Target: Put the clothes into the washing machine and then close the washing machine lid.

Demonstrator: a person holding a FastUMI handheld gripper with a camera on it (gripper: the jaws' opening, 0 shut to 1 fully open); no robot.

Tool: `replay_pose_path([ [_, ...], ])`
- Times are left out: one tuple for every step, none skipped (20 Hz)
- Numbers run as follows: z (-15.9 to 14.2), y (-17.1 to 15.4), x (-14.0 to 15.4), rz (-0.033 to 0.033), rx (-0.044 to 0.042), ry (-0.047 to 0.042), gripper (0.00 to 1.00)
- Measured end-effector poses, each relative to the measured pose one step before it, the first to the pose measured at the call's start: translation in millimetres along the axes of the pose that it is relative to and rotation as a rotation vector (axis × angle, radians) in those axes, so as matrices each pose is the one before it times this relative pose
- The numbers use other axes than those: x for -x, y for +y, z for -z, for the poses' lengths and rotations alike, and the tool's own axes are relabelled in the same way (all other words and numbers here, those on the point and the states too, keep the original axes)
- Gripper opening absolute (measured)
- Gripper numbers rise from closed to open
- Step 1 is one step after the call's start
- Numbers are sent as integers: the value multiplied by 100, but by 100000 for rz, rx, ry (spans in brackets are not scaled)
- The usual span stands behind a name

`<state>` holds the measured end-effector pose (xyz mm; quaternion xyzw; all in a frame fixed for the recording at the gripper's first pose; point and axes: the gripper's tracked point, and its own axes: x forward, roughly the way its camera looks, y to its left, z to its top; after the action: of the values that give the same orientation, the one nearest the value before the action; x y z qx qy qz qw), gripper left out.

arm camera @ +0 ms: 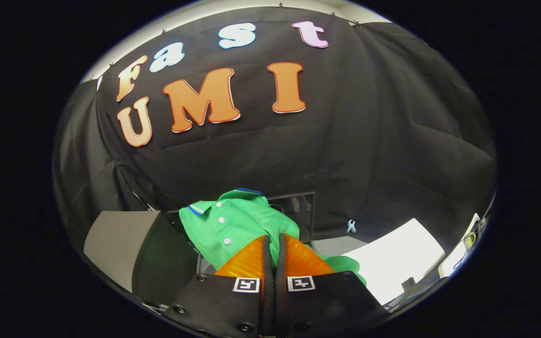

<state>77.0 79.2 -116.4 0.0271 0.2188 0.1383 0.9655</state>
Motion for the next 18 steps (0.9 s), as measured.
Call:
replay_pose_path([
  [630, -839, -14, 278, -793, 1585, 8],
  [784, -229, -191, -1120, -245, 1829, 8],
  [441, -82, -397, -787, 429, 1057, 8],
  [583, 98, -537, -969, 1322, 1383, 8],
  [780, 28, -685, -809, 1626, 1893, 8],
  [807, 209, -1012, -1030, 1273, 2084, 8],
  [1175, 151, -948, -859, 964, 2864, 8],
  [1618, 284, -1194, -1231, 788, 3579, 8],
  [2053, 256, -1274, -1324, 721, 4759, 8],
  [2014, 435, -1526, -1242, 645, 4855, 8],
  [2061, 457, -2241, -715, 429, 4274, 8],
  [1488, 274, -1978, -504, -118, 2612, 8],
  [999, 410, -1508, -806, -558, 3006, 8],
  [1244, 558, -1387, -811, -846, 3207, 8],
  [1326, 432, -1385, -889, -158, 3234, 8],
  [980, 211, -1022, -507, 818, 2754, 8],
  [828, 6, -881, -417, 1371, 2155, 8],
  [558, 275, -856, -814, 1220, 1940, 8],
])
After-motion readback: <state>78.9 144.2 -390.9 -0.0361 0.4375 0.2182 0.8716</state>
